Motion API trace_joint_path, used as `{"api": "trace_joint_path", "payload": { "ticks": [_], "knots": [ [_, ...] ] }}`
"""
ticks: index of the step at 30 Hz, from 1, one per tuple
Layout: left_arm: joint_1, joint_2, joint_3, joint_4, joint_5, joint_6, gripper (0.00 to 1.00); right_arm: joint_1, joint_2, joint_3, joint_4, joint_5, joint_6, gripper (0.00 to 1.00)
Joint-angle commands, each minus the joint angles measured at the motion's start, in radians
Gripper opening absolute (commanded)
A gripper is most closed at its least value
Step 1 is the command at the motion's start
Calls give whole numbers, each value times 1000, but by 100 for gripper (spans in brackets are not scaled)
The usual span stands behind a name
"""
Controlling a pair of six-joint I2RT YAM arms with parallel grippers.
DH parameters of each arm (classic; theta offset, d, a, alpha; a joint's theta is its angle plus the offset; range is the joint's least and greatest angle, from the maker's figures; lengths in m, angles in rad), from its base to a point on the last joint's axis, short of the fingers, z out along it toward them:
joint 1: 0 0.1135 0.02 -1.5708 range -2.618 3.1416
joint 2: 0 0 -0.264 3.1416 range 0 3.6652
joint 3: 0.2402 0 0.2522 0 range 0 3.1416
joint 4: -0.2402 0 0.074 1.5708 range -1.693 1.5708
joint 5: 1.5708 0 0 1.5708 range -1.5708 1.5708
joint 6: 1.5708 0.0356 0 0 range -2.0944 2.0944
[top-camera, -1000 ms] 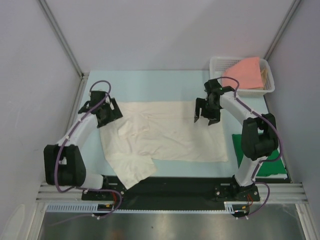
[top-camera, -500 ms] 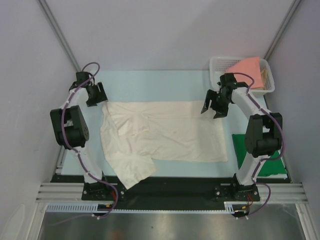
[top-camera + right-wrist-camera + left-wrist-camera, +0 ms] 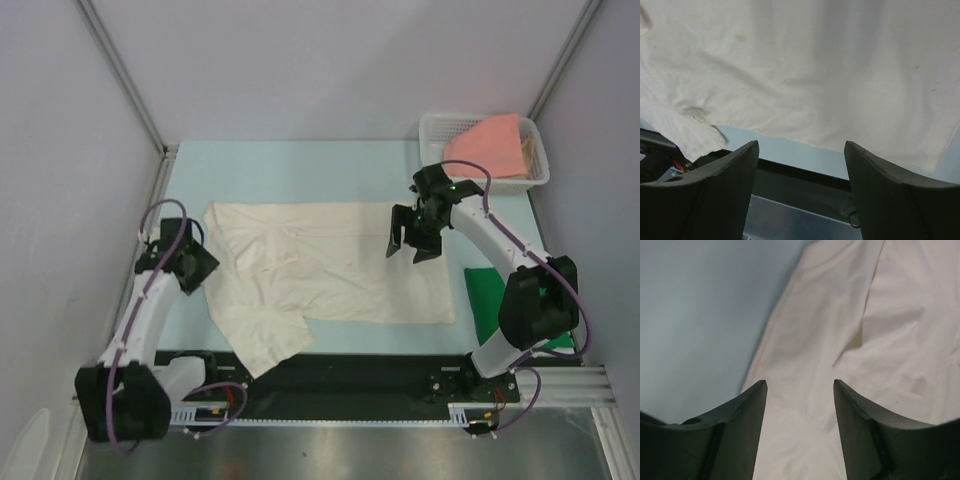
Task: Fold and stack the t-shirts
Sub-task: Fold the tshirt
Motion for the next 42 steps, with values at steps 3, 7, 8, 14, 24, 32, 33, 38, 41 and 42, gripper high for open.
{"api": "trace_joint_path", "payload": {
  "ticks": [3, 7, 8, 14, 24, 32, 33, 38, 41, 42],
  "knots": [
    [-239, -249, -154, -267, -193, -437, 53, 72, -54, -56, 0, -13, 81, 74],
    [-338, -249, -171, -425, -173, -488, 48, 87, -106, -108, 22, 5, 108, 75],
    [-377, -240, -178, -437, -173, -515, 48, 87, -120, -117, 33, 7, 113, 74],
    [-472, -241, -338, -345, -51, -676, 50, 72, -190, -143, 13, 42, 142, 75],
    [-483, -292, -428, -280, -106, -752, 44, 5, -288, -212, -16, 19, 131, 75],
    [-483, -269, -433, -274, -162, -738, 29, -49, -305, -268, -14, 12, 124, 74],
    [-483, -270, -447, -271, -161, -739, 26, -54, -313, -274, -10, 10, 122, 74],
    [-482, -295, -456, -254, -182, -709, 3, -103, -315, -335, -14, 5, 118, 70],
    [-483, -283, -442, -256, -167, -689, 0, -152, -342, -375, -14, 21, 148, 63],
    [-483, -287, -435, -256, -167, -683, 0, -193, -353, -413, -10, 13, 164, 61]
  ]
}}
